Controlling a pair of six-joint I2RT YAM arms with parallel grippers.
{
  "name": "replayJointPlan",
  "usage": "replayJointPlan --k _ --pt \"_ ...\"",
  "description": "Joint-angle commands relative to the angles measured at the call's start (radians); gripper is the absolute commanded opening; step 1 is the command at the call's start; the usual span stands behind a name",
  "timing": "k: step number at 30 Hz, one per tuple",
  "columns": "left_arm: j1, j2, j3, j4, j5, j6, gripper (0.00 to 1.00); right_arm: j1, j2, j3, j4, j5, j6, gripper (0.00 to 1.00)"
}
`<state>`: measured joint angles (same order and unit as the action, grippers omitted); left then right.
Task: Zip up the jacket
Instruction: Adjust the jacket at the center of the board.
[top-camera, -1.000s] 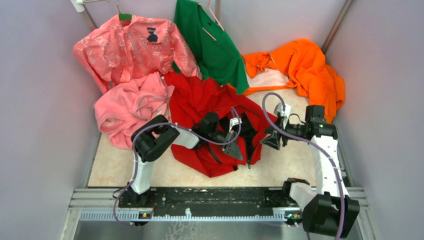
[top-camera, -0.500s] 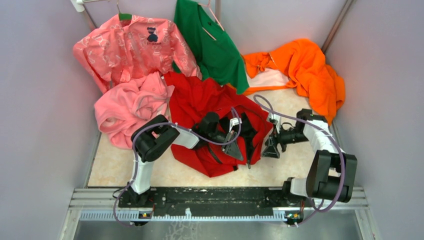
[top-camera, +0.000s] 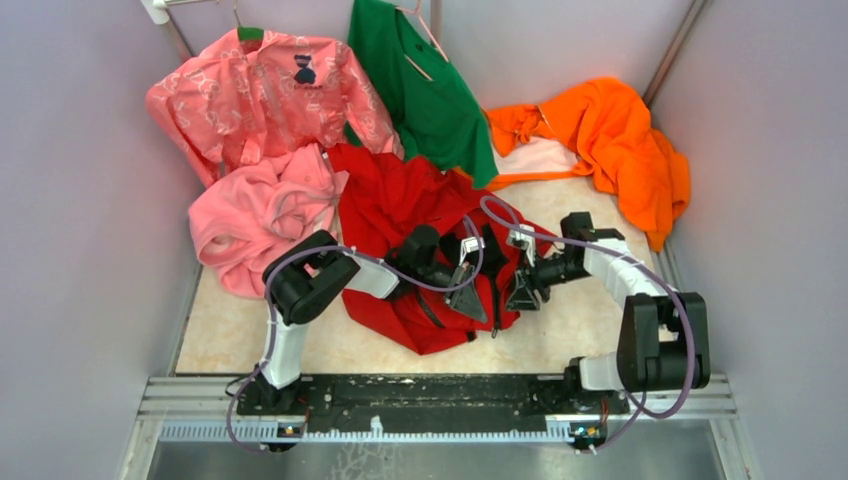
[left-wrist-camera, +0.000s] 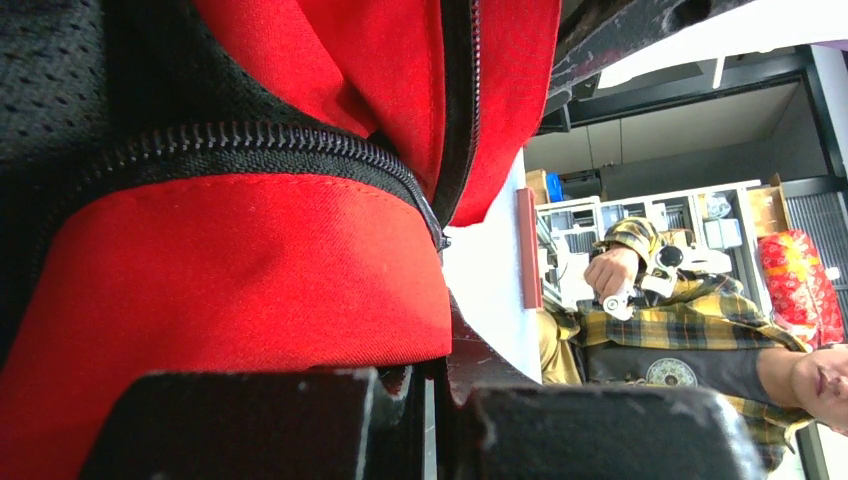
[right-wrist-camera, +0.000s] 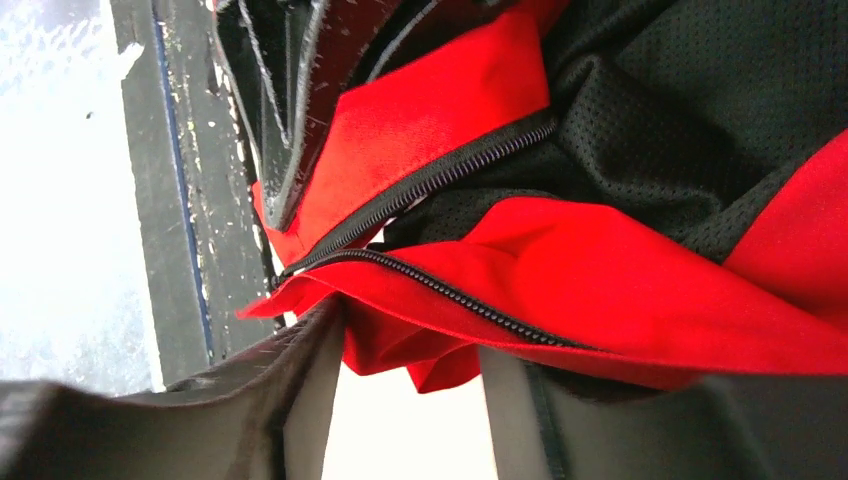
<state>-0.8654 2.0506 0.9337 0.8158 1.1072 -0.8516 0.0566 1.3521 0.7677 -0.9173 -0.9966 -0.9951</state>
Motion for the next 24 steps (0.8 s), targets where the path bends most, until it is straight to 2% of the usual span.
replayJointPlan --k 1,5,7,11,16,24 --pt "-0.006 -0.02 -0.007 0.038 -0.013 0.026 0.0 0.007 -0.008 0.05 0.046 -0.099 0.087 0.42" --pt "-0.006 -0.028 -0.008 0.004 -0.029 0.048 0.0 0.006 -0.03 0.05 0.072 -0.148 0.15 0.07" --pt "-0.009 -0.035 -0.008 -0.023 -0.039 0.065 0.0 0.006 -0.037 0.054 0.083 -0.157 0.183 0.0" --pt "-0.022 -0.048 0.022 -0.164 -0.078 0.15 0.0 0.005 -0.05 0.058 0.126 -0.202 0.286 0.0" --pt "-0.046 -0.064 0.086 -0.393 -0.178 0.277 0.0 -0.05 -0.086 0.03 0.271 -0.249 0.458 0.0" --pt "-0.045 -0.067 0.086 -0.389 -0.187 0.258 0.0 -0.083 -0.096 0.007 0.264 -0.212 0.427 0.0"
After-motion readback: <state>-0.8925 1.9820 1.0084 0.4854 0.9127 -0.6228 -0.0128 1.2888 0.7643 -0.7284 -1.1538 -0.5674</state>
